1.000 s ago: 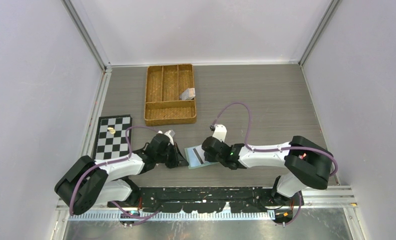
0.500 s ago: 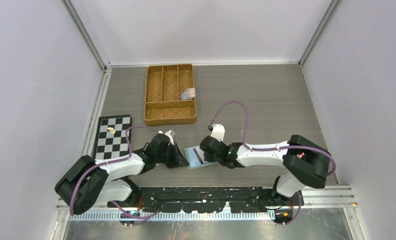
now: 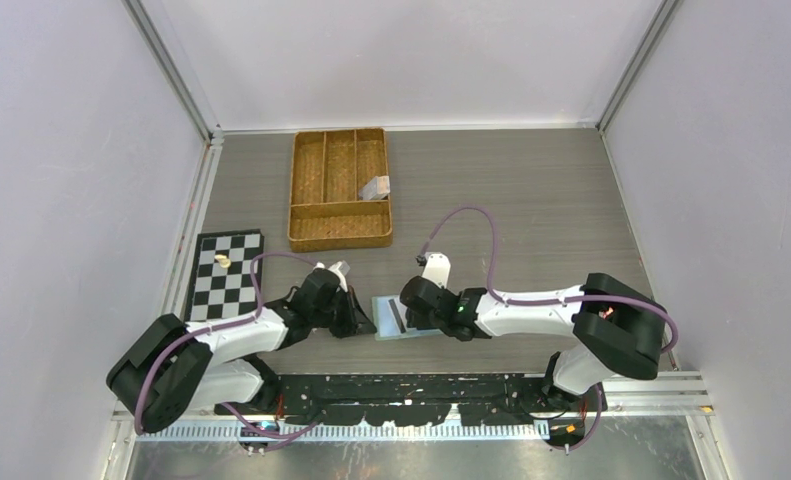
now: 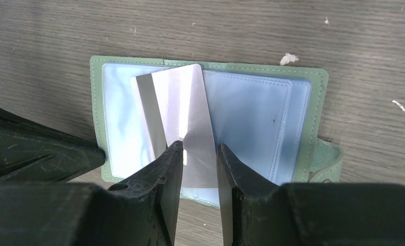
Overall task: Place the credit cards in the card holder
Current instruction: Insert the credit card into the card holder.
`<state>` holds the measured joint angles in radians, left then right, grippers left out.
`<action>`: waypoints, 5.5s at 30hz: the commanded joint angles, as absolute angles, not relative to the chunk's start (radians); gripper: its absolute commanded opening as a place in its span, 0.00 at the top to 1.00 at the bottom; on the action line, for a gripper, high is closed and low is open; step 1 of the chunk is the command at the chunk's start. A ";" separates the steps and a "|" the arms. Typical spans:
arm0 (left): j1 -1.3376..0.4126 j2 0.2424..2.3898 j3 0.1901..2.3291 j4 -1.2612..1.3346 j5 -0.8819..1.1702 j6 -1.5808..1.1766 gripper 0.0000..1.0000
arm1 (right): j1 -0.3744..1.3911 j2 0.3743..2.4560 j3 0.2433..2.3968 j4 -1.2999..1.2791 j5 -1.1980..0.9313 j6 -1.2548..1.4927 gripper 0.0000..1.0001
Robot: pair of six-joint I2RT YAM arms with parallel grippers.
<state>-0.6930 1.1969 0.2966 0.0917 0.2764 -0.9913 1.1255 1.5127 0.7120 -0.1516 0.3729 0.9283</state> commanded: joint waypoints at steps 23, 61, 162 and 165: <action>-0.699 1.155 0.294 0.057 0.236 -0.983 1.00 | 1.145 1.385 0.702 -0.277 0.265 1.033 0.59; -0.715 1.171 0.294 0.069 0.259 -0.980 1.00 | 1.145 1.478 0.727 -0.130 0.215 1.064 0.65; -0.752 1.183 0.330 0.017 0.197 -0.976 1.00 | 1.051 1.433 0.729 -0.419 0.310 1.033 0.50; -0.752 1.187 0.332 0.019 0.198 -0.977 1.00 | 1.051 1.440 0.723 -0.401 0.301 1.033 0.50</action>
